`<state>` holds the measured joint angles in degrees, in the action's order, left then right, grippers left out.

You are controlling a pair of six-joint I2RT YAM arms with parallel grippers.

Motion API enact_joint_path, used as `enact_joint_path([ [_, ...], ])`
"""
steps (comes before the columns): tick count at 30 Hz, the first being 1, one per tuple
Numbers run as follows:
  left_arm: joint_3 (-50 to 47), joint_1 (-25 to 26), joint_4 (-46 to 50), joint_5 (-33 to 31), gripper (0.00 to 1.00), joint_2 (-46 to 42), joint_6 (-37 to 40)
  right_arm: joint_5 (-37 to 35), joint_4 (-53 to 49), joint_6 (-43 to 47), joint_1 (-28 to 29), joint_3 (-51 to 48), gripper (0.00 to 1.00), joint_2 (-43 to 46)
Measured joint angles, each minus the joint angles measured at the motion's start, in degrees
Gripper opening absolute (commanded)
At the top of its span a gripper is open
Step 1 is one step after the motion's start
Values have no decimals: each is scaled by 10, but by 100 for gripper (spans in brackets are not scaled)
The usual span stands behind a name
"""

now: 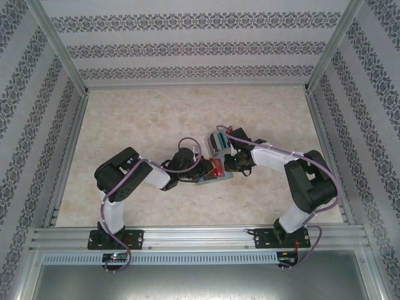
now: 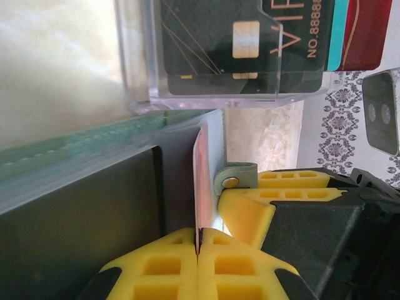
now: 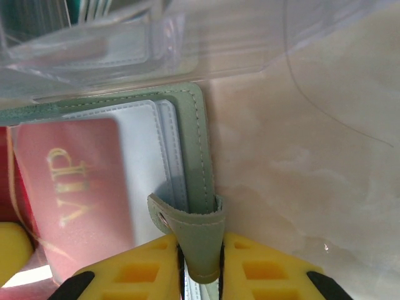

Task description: Put the credit cards into the card holder

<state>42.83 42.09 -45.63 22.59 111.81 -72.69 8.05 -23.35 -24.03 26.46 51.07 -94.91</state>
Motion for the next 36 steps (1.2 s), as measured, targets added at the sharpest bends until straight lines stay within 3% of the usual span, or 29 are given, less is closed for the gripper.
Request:
enact_joint_path([
  [2, 12, 6, 14, -5, 4, 2, 0, 0, 0, -1, 0, 0, 20, 0],
  [7, 40, 9, 65, -5, 27, 1, 9, 1, 0, -5, -1, 0, 23, 0],
  [12, 48, 15, 120, -25, 29, -23, 20, 6, 2, -12, -9, -4, 29, 4],
  [16, 45, 17, 174, -51, 25, -50, 28, 8, 2, -12, -14, -6, 31, 5],
  [22, 46, 17, 216, -65, 0, -58, 43, 3, -4, -10, -15, -6, 34, 5],
  [27, 63, 17, 221, -57, 2, -52, 50, -1, -11, 0, -16, -2, 30, 6],
  [29, 74, 17, 221, -50, 8, -42, 50, 0, -11, 5, -16, -1, 25, 6],
  [32, 96, 17, 216, -34, 10, -14, 49, 6, -11, 5, -16, -1, 19, 6],
  [36, 110, 17, 203, -15, 16, 5, 44, 8, -13, 2, -24, -1, 16, 6],
])
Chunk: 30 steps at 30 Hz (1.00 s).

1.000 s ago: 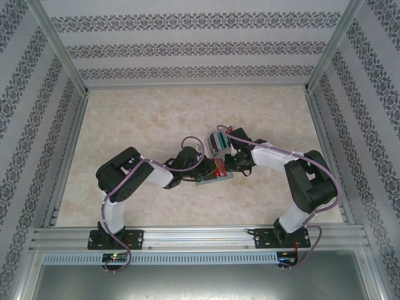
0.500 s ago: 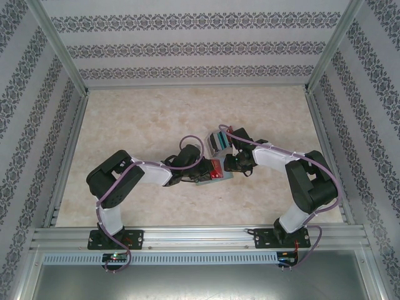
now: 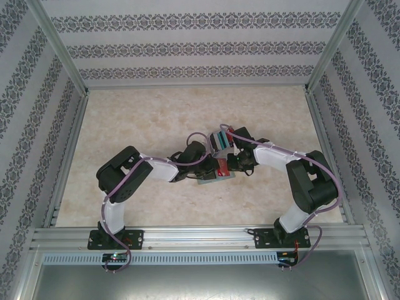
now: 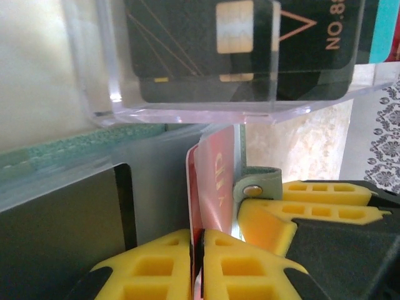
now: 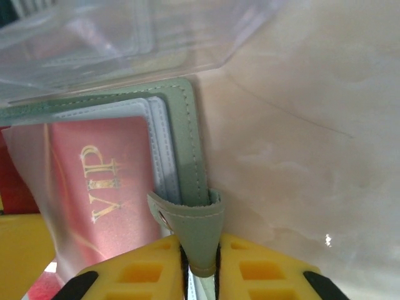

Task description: Put the credit cards into the card holder

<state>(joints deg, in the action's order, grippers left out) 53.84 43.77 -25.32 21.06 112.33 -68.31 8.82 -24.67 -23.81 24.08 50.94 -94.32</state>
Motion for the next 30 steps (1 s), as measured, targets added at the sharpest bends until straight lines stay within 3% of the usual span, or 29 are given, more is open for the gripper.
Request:
enact_joint_path([
  [6, -7, 1, -12, 4, 43, -14, -5, -1, -2, 0, -4, 0, 17, 0],
  [8, -20, 1, -4, -1, 57, -35, 2, 0, -2, -1, -9, 0, 16, 0],
  [12, -45, 2, 41, -22, 74, -92, 11, 0, -2, -2, -14, -1, 14, 0],
  [15, -51, 1, 82, -38, 71, -125, 20, 0, -2, -2, -15, -1, 12, 0],
  [18, -58, 1, 125, -61, 79, -160, 24, 0, -2, -2, -15, -1, 12, 0],
  [23, -84, -7, 191, -99, 80, -220, 23, 9, -2, -2, -15, -1, 13, 0],
  [30, -97, -19, 188, -95, 78, -169, 17, 12, -2, -2, -15, -1, 13, -2],
])
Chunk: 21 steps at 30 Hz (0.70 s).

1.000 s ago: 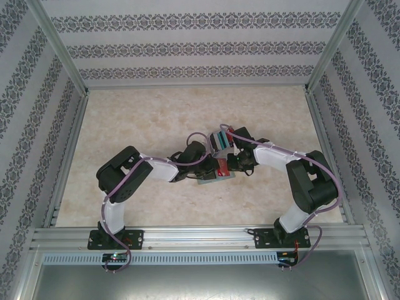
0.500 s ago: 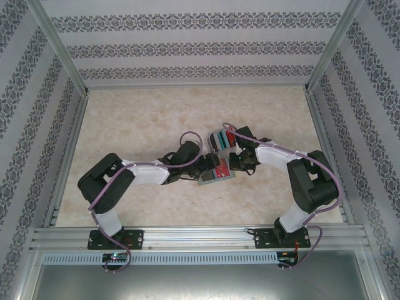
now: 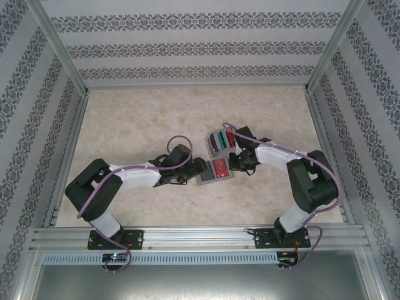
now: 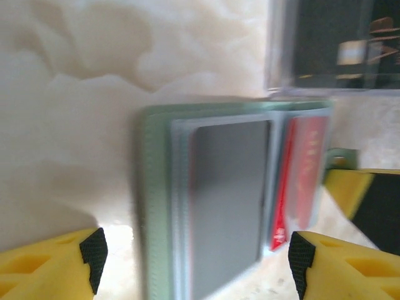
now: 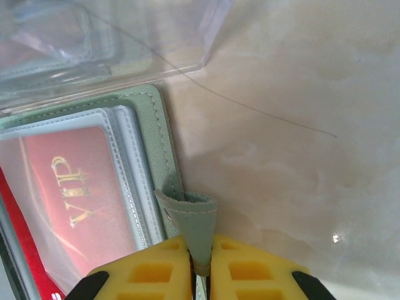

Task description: Put the credit cards into the card holder

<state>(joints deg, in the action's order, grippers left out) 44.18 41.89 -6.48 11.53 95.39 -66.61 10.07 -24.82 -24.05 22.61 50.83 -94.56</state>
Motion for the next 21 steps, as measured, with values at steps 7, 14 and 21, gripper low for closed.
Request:
enact_joint_path([
  [7, 13, -7, -56, 24, 63, 33, -17, 4, 2, 0, 0, 0, 11, -1],
  [14, 13, -8, -97, 47, 54, 44, -29, 19, 6, 0, 1, 0, 10, -3],
  [21, 69, -6, -65, 71, 58, 8, 4, 81, 23, -9, 4, -7, 19, -4],
])
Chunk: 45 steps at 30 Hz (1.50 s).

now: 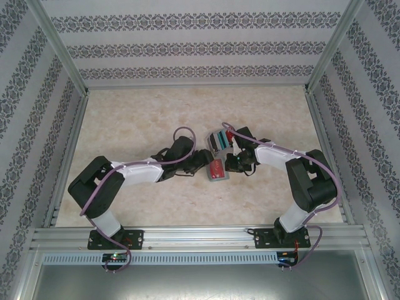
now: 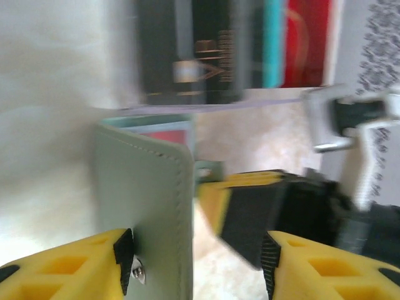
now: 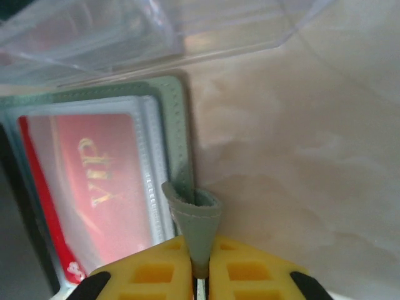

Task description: Put the credit cards into the card holder

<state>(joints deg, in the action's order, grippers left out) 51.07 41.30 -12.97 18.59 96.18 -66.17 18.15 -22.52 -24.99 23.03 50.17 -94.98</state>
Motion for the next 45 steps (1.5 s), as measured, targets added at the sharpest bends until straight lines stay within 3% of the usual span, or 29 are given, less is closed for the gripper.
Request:
enact_joint_path([
  [4, 74, 3, 31, 14, 57, 23, 29, -1, -2, -7, -3, -1, 24, 6],
  [6, 86, 3, 31, 22, 55, 40, 31, -12, -11, -5, -8, -1, 31, 14],
  [11, 89, 4, 31, 39, 55, 78, 32, -50, -37, 0, -18, 6, 36, 33],
  [18, 94, 5, 17, 68, 59, 87, 39, -70, -37, 0, -24, 7, 31, 38],
  [27, 129, 13, -23, 108, 49, 151, 37, -76, -28, -5, -47, -7, 33, 87],
  [31, 134, 14, -56, 136, 55, 183, 25, -67, -29, -3, -56, -9, 34, 89],
  [35, 129, 14, -41, 125, 62, 137, 42, -47, -23, -3, -51, -16, 36, 89],
  [38, 118, 14, -11, 95, 65, 43, 65, -35, -20, -3, -31, -16, 41, 89],
  [45, 62, 2, 31, -10, 58, -136, 101, -26, -13, -3, 17, 3, 47, 57],
])
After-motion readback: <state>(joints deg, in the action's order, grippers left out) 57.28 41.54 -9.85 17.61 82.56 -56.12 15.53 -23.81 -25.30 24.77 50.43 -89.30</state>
